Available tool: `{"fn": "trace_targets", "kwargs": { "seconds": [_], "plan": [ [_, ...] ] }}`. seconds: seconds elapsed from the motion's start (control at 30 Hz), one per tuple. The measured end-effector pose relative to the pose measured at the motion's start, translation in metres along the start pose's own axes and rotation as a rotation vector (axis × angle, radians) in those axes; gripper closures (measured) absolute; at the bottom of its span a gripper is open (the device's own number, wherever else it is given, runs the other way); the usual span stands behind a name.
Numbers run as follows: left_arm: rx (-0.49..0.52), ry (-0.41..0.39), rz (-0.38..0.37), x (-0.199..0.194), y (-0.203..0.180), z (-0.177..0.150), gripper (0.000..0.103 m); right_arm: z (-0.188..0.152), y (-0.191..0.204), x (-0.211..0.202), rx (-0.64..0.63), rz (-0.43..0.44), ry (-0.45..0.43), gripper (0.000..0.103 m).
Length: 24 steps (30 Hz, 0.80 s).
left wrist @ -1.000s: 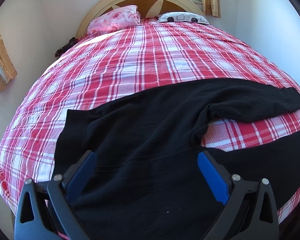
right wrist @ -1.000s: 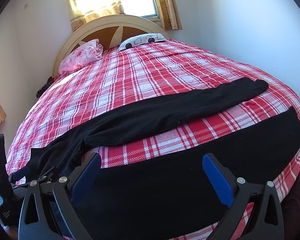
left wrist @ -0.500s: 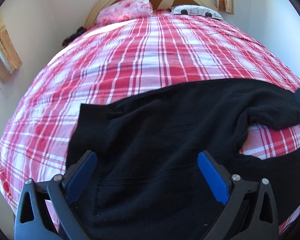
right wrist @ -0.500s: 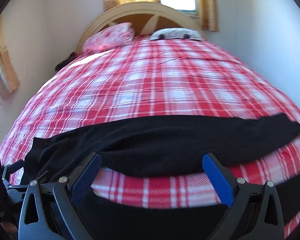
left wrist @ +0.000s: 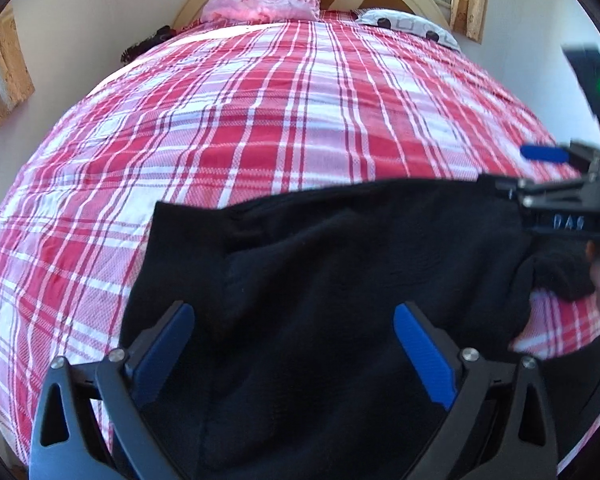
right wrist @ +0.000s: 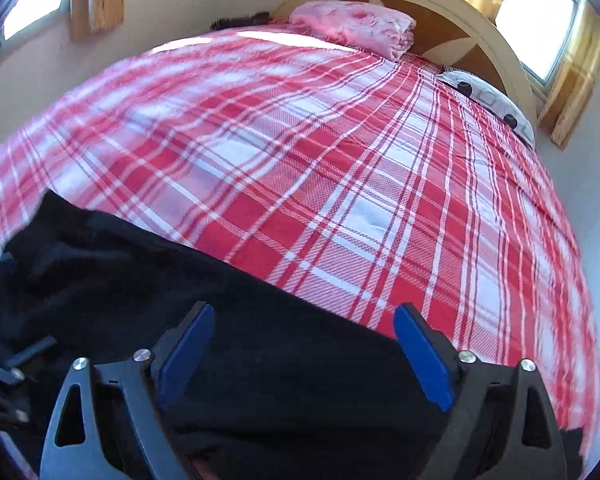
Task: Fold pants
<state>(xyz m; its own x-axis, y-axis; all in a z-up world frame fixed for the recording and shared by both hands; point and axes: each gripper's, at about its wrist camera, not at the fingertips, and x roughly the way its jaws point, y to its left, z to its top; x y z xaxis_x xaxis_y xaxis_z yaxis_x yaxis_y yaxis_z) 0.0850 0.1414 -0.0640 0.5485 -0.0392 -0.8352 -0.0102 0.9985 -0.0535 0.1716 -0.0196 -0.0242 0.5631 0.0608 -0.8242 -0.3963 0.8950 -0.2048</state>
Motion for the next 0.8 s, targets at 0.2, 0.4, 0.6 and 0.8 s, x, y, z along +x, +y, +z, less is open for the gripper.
{"fn": "trace_targets", "kwargs": {
  "seconds": [0.2,0.4,0.6,0.8],
  "plan": [
    [-0.107,0.043,-0.06,0.016,0.009,0.021,0.002,-0.009,-0.04,0.023,0.047,0.005,0.078,0.014],
    [-0.043,0.046,-0.006,0.031,-0.007,0.023,0.002,-0.028,-0.057,0.045,0.053,0.088,0.132,0.042],
    [-0.024,0.065,0.02,0.041,-0.009,0.021,0.002,-0.027,-0.052,0.035,0.083,0.161,0.131,0.095],
    [-0.031,0.049,0.012,0.031,-0.01,0.016,0.002,-0.034,-0.056,-0.024,0.134,0.202,0.007,0.097]
  ]
}}
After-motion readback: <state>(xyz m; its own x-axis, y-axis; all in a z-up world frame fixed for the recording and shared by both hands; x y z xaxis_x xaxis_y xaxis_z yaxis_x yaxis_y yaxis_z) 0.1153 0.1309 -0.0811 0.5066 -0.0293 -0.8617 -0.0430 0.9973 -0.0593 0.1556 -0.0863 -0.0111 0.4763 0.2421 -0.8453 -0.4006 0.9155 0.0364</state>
